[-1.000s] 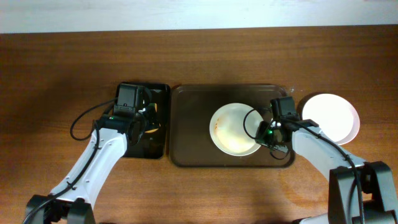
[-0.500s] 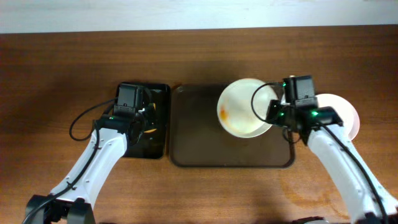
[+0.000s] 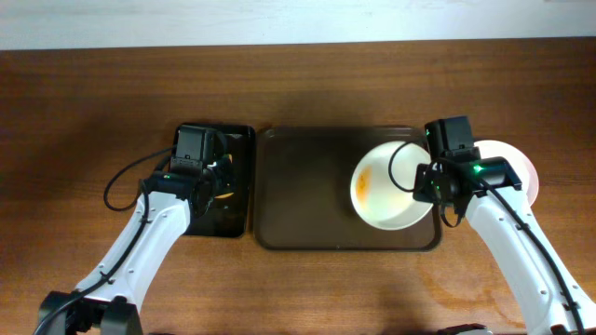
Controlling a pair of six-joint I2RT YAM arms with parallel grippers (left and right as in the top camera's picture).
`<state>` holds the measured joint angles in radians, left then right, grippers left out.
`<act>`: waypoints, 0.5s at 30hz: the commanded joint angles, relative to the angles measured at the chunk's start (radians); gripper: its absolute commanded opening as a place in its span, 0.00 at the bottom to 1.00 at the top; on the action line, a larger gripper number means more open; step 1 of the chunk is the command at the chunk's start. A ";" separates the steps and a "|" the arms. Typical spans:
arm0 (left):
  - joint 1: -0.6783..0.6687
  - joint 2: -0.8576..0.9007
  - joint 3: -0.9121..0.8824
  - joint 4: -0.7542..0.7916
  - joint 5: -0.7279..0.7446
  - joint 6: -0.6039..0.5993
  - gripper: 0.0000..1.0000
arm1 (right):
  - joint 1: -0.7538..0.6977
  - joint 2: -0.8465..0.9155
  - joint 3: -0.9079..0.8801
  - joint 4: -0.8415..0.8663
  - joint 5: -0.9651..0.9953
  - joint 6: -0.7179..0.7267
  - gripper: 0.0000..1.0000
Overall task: Clean dirty plates on tray and stack at the side
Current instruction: 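Lift the last plate with the right gripper and stack it on the side pile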
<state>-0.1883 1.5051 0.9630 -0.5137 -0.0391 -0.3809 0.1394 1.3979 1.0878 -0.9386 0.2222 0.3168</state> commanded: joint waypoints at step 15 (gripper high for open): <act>0.003 -0.023 0.003 0.003 -0.010 0.016 0.00 | 0.005 0.122 0.258 -0.309 0.055 -0.002 0.04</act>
<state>-0.1883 1.5051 0.9630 -0.5129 -0.0422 -0.3809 0.1394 1.5261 1.2213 -1.1835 0.2665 0.3138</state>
